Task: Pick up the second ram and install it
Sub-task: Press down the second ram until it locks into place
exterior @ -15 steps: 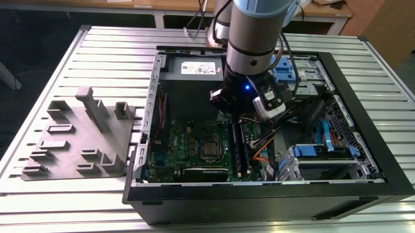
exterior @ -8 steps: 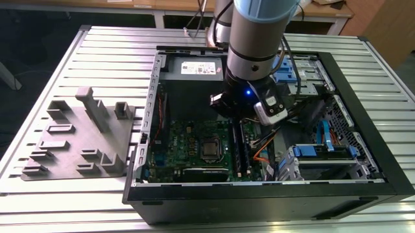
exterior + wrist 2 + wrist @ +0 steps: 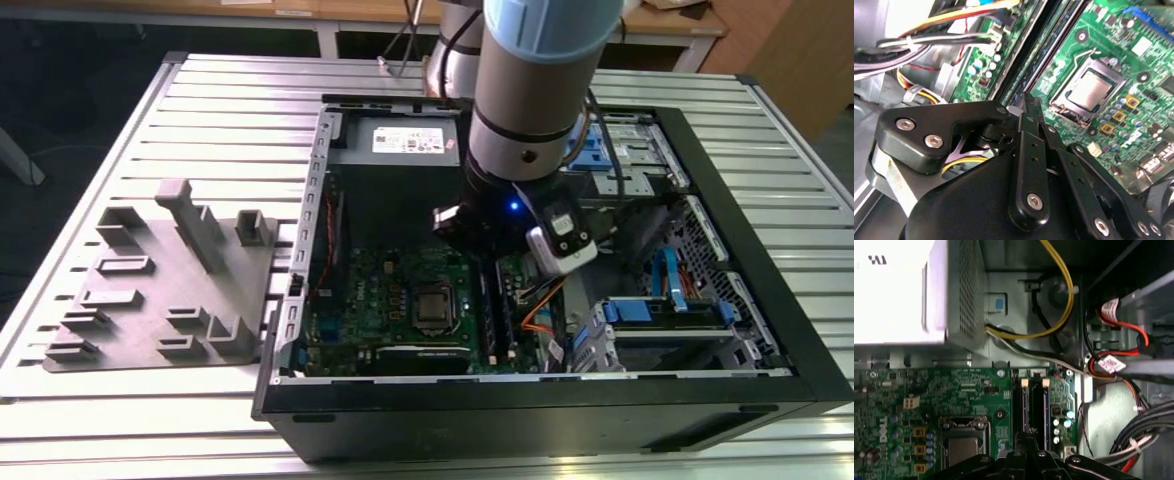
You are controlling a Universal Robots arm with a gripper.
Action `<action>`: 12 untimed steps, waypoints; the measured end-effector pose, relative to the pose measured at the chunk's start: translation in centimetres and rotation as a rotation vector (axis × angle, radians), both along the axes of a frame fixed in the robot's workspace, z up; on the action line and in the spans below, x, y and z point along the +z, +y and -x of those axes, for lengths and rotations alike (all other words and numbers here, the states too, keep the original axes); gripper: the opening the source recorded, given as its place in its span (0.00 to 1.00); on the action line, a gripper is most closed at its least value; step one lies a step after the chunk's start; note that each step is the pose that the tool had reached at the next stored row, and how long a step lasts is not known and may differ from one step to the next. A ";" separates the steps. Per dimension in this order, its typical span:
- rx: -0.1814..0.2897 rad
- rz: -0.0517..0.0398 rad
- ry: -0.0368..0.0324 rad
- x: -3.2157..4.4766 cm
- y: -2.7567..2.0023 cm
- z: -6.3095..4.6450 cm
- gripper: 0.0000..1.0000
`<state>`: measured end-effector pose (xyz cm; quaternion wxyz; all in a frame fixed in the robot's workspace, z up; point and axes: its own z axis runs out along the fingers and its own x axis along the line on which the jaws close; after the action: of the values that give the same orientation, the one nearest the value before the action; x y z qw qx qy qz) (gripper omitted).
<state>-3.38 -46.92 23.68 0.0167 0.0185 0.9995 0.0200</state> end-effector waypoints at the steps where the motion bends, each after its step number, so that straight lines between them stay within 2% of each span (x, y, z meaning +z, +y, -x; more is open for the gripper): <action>1: 0.000 0.0000 0.0000 0.00 -0.20 0.0 0.07; 12: 0.000 0.0001 0.0000 -0.02 -2.76 0.0 0.07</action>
<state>-3.38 -49.68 23.66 0.0167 0.0185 0.9995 0.0199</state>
